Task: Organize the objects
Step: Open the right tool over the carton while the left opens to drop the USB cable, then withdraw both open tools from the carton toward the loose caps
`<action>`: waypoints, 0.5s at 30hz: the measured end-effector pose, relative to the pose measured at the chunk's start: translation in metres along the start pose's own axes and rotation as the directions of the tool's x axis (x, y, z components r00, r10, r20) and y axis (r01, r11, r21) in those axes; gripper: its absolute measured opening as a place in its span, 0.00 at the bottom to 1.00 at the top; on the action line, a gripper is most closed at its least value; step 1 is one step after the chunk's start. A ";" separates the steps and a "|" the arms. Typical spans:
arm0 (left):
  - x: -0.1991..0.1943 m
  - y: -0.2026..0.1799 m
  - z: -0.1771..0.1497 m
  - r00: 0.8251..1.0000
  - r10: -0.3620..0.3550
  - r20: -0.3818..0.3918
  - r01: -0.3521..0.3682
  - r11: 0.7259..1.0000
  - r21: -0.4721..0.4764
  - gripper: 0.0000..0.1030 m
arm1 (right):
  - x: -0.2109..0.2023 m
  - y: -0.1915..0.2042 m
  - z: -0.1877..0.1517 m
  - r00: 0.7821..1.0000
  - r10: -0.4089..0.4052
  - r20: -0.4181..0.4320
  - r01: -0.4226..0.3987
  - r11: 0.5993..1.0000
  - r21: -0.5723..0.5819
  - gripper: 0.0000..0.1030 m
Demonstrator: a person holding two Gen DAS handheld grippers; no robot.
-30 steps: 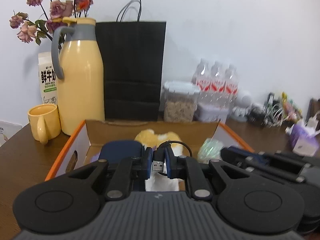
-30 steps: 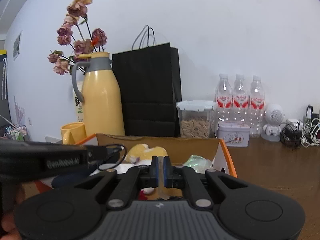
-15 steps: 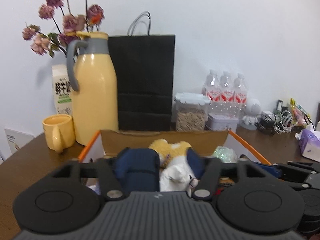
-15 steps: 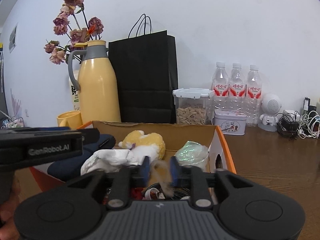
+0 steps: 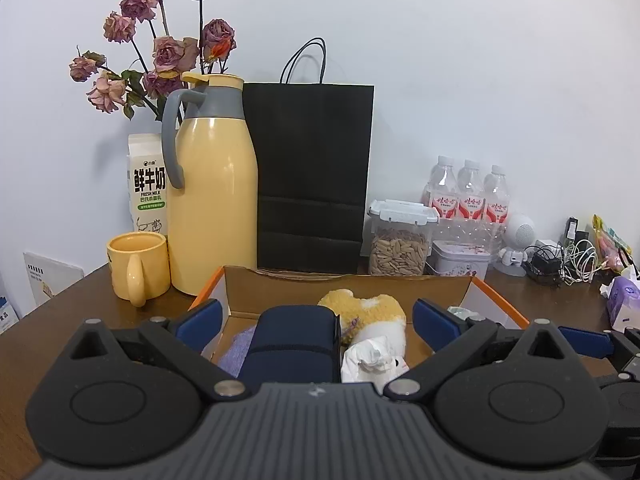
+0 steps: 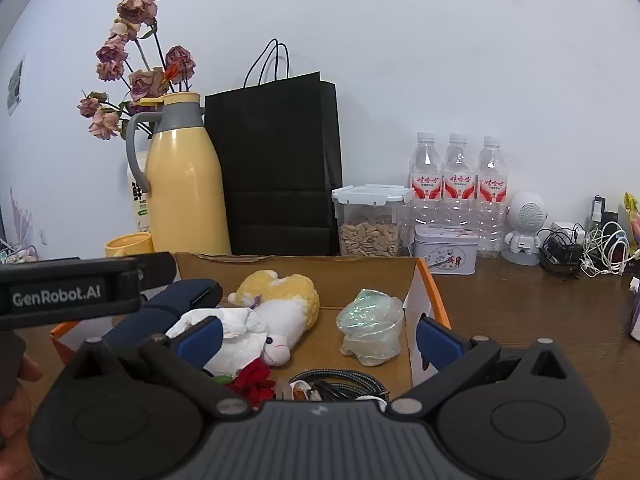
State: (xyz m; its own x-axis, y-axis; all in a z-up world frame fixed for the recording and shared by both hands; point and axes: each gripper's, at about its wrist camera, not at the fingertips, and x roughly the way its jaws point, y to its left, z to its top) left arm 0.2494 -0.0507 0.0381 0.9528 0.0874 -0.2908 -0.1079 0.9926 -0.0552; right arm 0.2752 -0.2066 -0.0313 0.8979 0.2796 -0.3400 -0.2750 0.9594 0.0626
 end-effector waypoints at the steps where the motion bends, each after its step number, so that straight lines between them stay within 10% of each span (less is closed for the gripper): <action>1: -0.001 0.000 -0.001 1.000 0.000 -0.002 0.000 1.000 -0.001 1.00 | -0.001 0.000 0.000 1.000 -0.001 0.000 0.001 1.000 0.001 1.00; 15: -0.030 0.024 -0.011 1.000 -0.026 0.016 0.027 1.000 -0.012 1.00 | -0.035 0.009 -0.005 0.999 0.028 0.030 -0.026 0.999 -0.045 1.00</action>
State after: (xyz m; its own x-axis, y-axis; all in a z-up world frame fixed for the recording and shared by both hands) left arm 0.2151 -0.0300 0.0348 0.9597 0.0626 -0.2739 -0.0861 0.9935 -0.0747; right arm 0.2391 -0.2078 -0.0236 0.9000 0.3069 -0.3094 -0.3136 0.9491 0.0293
